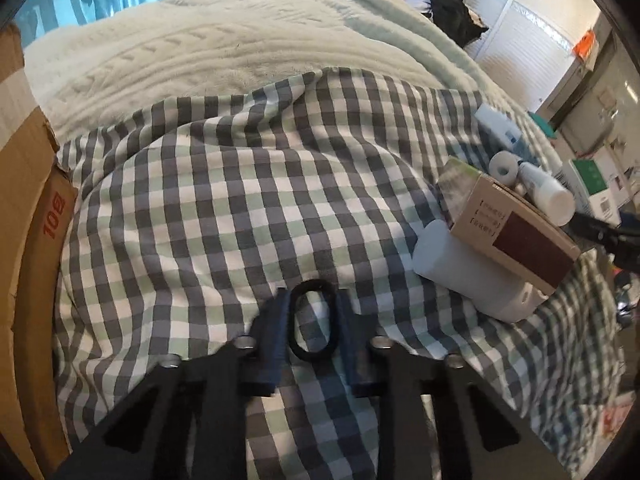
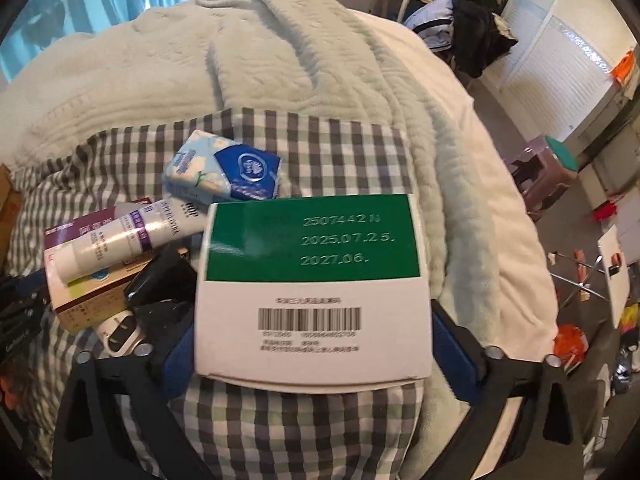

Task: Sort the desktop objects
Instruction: 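Grasp the black rubber ring with the left gripper while the right grasps the green-and-white box, then carry the ring and green-and-white box into the box and open both grippers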

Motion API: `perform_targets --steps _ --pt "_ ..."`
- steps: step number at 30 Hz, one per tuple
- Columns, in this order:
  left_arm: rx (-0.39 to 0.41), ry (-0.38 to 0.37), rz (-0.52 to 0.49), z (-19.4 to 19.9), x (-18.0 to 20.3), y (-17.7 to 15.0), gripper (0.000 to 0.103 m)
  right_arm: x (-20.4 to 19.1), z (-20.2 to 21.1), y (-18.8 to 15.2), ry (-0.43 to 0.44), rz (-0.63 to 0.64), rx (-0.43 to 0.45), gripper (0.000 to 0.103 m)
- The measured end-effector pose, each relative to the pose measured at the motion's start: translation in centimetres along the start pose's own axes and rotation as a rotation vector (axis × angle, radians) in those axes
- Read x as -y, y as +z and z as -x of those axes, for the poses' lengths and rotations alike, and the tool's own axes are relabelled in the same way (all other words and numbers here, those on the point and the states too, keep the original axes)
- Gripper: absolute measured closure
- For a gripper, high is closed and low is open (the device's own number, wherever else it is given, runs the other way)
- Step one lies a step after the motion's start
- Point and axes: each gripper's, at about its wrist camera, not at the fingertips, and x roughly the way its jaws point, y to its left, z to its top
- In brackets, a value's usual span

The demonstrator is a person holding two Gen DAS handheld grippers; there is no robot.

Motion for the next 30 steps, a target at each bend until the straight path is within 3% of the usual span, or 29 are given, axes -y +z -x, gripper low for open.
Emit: perform_targets --steps 5,15,23,30 --pt "-0.005 -0.028 0.013 0.9 -0.4 -0.5 0.095 0.3 1.4 -0.5 0.007 -0.001 0.027 0.010" --pt "0.023 -0.072 0.022 4.5 -0.3 -1.2 0.096 1.2 7.1 -1.7 0.102 -0.083 0.081 0.010" --pt "0.030 -0.088 0.006 9.0 0.3 -2.5 0.096 -2.3 11.3 -2.0 0.191 -0.063 0.113 0.010" --pt "0.135 -0.119 -0.006 15.4 0.4 -1.5 0.096 -6.9 16.5 -1.0 0.250 0.019 0.173 0.010"
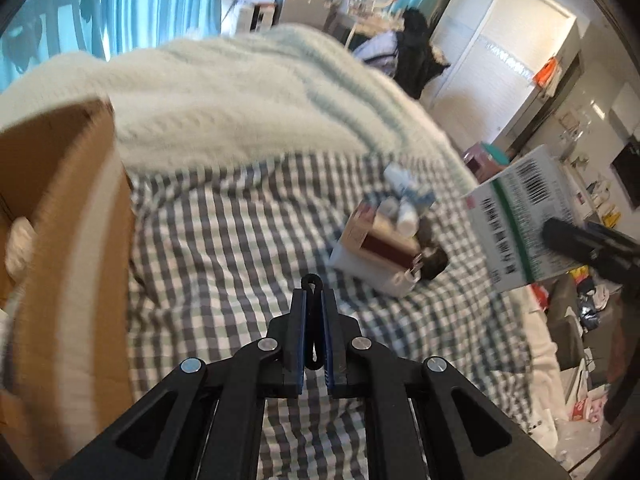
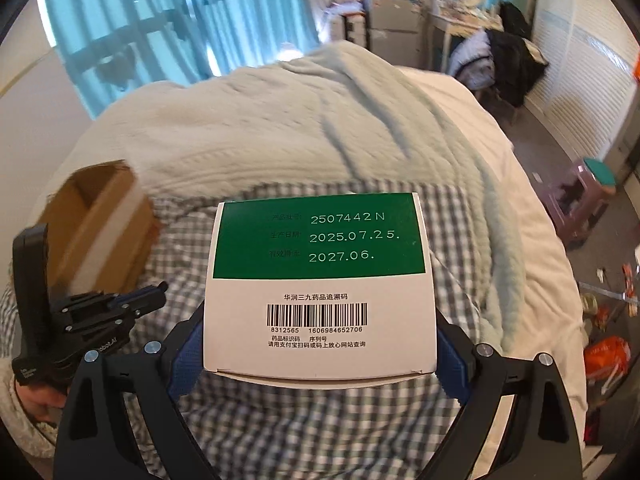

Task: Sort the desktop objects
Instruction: 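Carry the ring and green-and-white box into the box and open both grippers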

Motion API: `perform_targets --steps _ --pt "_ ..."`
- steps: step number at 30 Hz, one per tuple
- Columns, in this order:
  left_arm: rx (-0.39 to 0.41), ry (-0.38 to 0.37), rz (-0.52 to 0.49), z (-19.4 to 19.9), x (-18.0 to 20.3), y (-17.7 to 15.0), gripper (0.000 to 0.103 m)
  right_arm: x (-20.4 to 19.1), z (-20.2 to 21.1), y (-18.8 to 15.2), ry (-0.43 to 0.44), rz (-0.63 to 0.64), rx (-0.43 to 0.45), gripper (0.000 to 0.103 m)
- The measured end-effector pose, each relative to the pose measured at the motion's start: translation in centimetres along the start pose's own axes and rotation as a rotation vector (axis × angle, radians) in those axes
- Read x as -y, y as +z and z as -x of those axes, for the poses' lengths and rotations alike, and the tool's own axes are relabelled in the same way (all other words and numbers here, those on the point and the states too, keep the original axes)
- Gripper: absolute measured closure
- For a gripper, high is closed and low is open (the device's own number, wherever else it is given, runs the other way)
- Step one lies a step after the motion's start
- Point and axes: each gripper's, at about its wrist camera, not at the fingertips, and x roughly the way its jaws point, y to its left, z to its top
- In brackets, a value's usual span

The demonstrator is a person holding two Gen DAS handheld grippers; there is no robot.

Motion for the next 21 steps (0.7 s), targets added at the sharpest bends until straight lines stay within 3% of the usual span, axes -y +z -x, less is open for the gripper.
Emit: perform_targets --steps 9,16,21 --pt "0.174 -0.033 0.086 8.3 -3.7 2.4 0.096 -8.9 4.2 4.4 0.063 0.132 0.082 0.010" --pt "0.293 0.035 0.170 13.2 -9.3 2.7 0.096 -16.7 5.0 6.8 0.117 0.230 0.116 0.010" --pt "0.320 0.164 0.220 14.8 -13.7 1.4 0.096 -21.7 3.9 6.8 0.194 0.258 0.100 0.010"
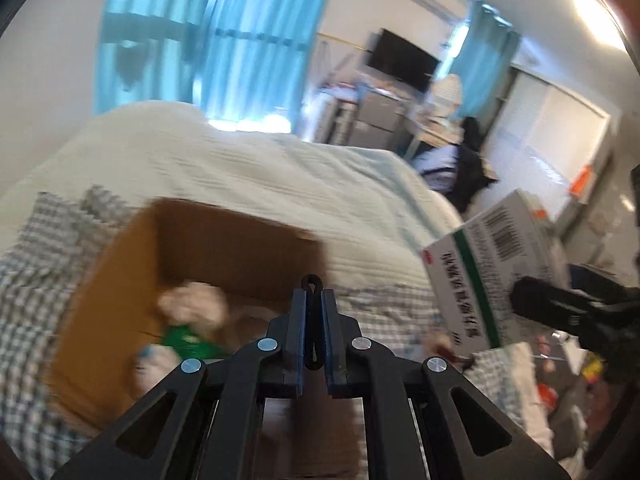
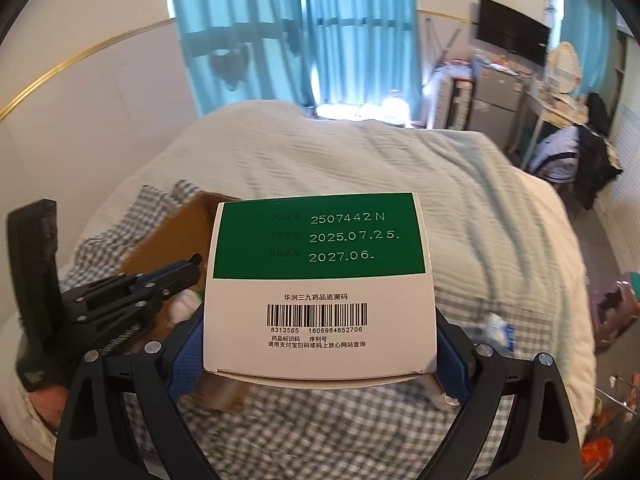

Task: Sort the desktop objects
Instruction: 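Carry the ring and green-and-white box into the box and open both grippers, then withdraw both grippers from the box toward the remaining pile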

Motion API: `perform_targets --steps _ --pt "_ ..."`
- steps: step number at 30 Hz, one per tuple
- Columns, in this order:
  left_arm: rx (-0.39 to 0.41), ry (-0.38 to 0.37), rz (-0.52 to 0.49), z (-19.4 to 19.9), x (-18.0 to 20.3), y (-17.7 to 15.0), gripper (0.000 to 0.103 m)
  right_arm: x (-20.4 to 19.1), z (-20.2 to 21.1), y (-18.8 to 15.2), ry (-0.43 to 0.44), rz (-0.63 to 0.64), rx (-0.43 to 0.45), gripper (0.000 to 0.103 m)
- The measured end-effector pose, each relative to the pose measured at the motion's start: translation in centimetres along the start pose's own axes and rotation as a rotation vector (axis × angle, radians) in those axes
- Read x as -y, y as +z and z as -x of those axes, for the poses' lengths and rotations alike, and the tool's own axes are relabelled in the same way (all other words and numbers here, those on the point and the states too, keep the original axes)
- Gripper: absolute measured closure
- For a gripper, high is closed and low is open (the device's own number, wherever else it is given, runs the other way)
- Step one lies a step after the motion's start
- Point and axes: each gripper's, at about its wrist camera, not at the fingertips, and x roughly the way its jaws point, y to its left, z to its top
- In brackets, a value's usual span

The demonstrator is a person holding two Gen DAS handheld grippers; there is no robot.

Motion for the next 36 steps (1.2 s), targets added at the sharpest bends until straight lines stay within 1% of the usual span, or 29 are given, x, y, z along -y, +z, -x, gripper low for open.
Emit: perform_targets --steps 4,6,9,13,14,16,18,19,20,21,24,26,28,30,32,35,36 --pt "-0.036 0.091 -0.005 -0.7 -3.3 -1.0 0.096 -3.7 -2.5 0.7 0.052 0.035 -0.023 0.010" --pt "-0.042 0.129 -0.003 -0.7 -4.7 -1.5 0.096 -4.9 -3.6 0.7 0.068 0.052 -0.039 0.010" --pt "-0.050 0.149 0.018 -1.0 -6.5 -2.0 0.096 -6.6 -5.4 0.4 0.089 0.081 -0.070 0.010" --pt "-0.053 0.169 0.023 -1.0 -7.5 -2.3 0.095 -7.6 -6.7 0.0 0.111 0.093 -0.091 0.009" --pt "-0.054 0.168 0.024 -0.9 -7.6 -2.4 0.093 -7.7 -6.9 -0.1 0.123 0.090 -0.099 0.008" --pt "-0.060 0.175 0.033 -0.7 -7.7 -2.6 0.079 -7.7 -7.2 -0.1 0.116 0.079 -0.108 0.005" --pt "-0.061 0.176 0.047 -0.6 -7.8 -2.7 0.041 -7.3 -7.1 0.1 0.086 0.071 -0.103 0.004" --pt "-0.054 0.182 0.056 -0.4 -7.8 -2.7 0.035 -7.1 -6.8 0.2 0.080 0.067 -0.097 0.004" --pt "-0.041 0.191 0.066 -0.1 -7.8 -2.7 0.032 -6.9 -6.5 0.2 0.076 0.062 -0.090 0.004" --pt "-0.033 0.196 0.069 0.1 -7.7 -2.7 0.031 -6.5 -6.2 0.4 0.068 0.055 -0.078 0.004" --pt "-0.041 0.203 0.062 0.2 -7.0 -2.5 0.025 -5.1 -4.7 0.4 0.035 0.043 -0.048 0.004" --pt "-0.041 0.190 0.054 0.2 -6.0 -2.4 0.025 -3.8 -3.5 -0.5 -0.003 0.044 -0.031 0.003" --pt "-0.044 0.178 0.043 0.1 -5.1 -2.5 0.023 -2.0 -2.9 -1.5 -0.050 0.034 -0.039 0.003" --pt "-0.042 0.156 0.027 0.2 -3.5 -2.5 0.022 0.1 -2.3 -2.3 -0.086 -0.002 -0.048 0.003" --pt "-0.043 0.139 0.006 0.2 -2.0 -2.6 0.021 1.9 -1.5 -2.8 -0.098 -0.036 -0.044 0.003" --pt "-0.046 0.112 -0.034 0.2 0.4 -2.8 0.021 4.6 0.3 -3.3 -0.135 -0.080 -0.010 0.003" --pt "-0.045 0.104 -0.049 0.2 1.2 -2.9 0.020 5.7 1.1 -3.4 -0.159 -0.095 0.008 0.003"
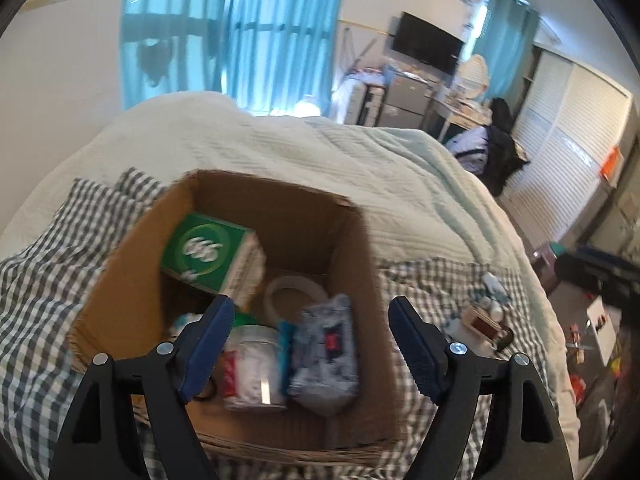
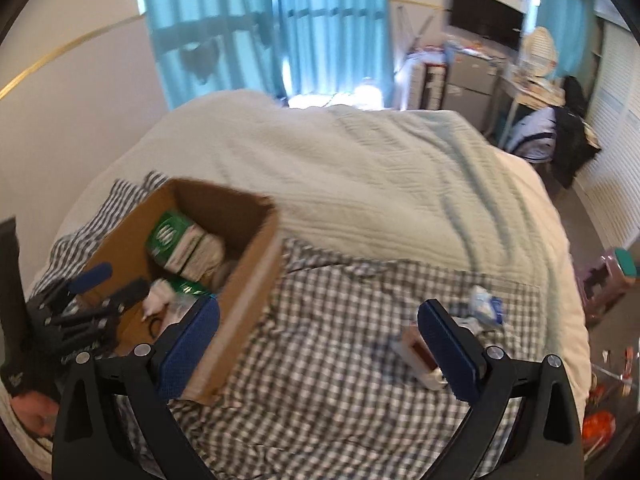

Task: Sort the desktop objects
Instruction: 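Withdraw both grippers from the box toward the remaining pile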

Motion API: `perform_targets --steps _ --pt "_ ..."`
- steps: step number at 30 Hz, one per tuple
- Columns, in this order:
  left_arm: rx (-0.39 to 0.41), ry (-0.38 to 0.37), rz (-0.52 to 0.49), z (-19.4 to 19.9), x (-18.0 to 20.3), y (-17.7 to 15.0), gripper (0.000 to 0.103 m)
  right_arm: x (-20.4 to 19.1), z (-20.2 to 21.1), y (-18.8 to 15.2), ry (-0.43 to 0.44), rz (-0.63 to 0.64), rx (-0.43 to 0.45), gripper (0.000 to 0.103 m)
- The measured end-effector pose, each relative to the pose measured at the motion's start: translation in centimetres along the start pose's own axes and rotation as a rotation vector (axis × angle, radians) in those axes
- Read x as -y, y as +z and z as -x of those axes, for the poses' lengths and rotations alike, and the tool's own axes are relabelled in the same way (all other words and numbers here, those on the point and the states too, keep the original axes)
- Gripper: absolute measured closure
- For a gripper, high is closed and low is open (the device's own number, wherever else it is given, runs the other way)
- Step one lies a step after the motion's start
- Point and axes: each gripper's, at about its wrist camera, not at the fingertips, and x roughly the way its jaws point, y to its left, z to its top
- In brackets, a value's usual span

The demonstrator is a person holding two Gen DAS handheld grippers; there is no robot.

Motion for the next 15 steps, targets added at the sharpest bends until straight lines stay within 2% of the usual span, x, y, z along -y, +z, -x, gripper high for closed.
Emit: perform_targets --steps 7,15 --pt "0.024 -0.050 -0.079 0.0 5.4 -0.5 0.012 6.4 1.8 -1.6 -0.123 -0.093 0.042 0.003" --pt "-0.045 -0.098 -0.177 -3.3 11.5 -2.8 0.012 13.6 0.8 -6.0 -0.175 -0.217 -0.012 0.003"
